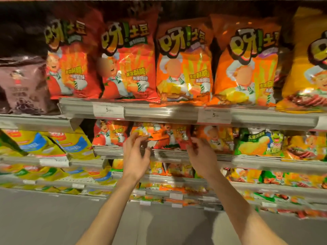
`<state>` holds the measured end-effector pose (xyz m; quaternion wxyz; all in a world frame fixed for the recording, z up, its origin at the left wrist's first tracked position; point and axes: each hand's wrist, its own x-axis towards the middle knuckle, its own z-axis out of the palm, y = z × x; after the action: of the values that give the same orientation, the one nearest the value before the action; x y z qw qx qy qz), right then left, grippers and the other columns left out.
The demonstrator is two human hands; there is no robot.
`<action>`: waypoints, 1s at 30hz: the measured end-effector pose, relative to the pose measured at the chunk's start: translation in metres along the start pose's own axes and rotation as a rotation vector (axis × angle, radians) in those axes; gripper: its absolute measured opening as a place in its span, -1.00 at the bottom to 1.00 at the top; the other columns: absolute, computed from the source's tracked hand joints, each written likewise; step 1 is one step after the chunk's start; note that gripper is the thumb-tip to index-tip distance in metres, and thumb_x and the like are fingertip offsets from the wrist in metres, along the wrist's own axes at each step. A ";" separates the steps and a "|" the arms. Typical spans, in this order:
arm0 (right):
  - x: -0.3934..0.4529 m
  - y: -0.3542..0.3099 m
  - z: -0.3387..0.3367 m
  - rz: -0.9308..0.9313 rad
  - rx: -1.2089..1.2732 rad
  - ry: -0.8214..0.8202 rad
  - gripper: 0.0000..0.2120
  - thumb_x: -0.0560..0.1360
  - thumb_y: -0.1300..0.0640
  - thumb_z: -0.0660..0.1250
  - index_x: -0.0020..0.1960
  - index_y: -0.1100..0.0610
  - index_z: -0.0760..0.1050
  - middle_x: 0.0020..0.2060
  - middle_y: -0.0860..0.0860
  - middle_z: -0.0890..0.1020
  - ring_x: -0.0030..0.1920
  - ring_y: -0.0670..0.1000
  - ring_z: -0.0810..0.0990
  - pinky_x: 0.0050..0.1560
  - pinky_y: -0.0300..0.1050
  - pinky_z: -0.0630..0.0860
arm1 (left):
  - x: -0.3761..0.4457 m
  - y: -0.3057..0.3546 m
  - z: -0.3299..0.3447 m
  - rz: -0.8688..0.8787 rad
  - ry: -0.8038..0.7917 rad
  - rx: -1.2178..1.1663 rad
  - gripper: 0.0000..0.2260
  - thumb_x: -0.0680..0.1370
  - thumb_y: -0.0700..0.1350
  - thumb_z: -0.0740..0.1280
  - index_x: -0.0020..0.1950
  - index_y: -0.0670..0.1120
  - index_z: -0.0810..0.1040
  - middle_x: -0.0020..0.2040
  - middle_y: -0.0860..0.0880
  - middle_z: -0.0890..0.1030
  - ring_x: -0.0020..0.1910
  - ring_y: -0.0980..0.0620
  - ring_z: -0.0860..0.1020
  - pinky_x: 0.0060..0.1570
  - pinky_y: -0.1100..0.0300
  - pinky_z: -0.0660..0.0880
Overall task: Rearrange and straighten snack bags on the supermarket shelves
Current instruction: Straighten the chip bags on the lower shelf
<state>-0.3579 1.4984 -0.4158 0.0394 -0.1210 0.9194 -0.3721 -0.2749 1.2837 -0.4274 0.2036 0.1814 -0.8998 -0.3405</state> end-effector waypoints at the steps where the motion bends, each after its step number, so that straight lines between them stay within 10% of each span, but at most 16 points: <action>1: 0.002 -0.006 0.004 -0.002 -0.043 0.019 -0.58 0.68 -0.07 0.20 0.48 0.06 0.42 0.24 -0.01 0.57 0.00 -0.03 0.63 -0.04 -0.24 0.47 | 0.004 -0.003 0.000 0.026 -0.025 0.034 -0.67 0.60 -0.17 0.39 0.37 -0.03 0.51 0.55 -0.09 0.29 0.56 -0.09 0.19 0.50 0.10 0.13; 7: 0.014 -0.023 0.015 0.093 -0.185 0.071 -0.48 0.64 -0.20 0.21 0.43 0.14 0.40 0.22 0.12 0.59 0.16 0.18 0.64 0.07 0.07 0.63 | 0.029 -0.014 0.004 0.088 -0.090 0.141 -0.42 0.60 -0.12 0.42 0.58 -0.12 0.29 0.62 -0.22 0.18 0.61 -0.22 0.12 0.56 -0.11 0.18; 30: 0.036 0.014 -0.016 -0.008 0.178 0.235 -0.74 0.53 0.00 0.48 0.18 0.05 0.71 0.01 -0.01 0.75 0.02 0.00 0.69 0.13 -0.06 0.60 | 0.049 -0.014 -0.006 0.237 0.012 0.269 -0.66 0.58 -0.20 0.43 0.35 -0.21 0.54 0.26 -0.17 0.59 0.24 -0.26 0.49 0.07 -0.16 0.54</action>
<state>-0.3985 1.5096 -0.4137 -0.0595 -0.0764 0.8806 -0.4639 -0.3114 1.2476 -0.4209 0.2216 0.1016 -0.9511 -0.1896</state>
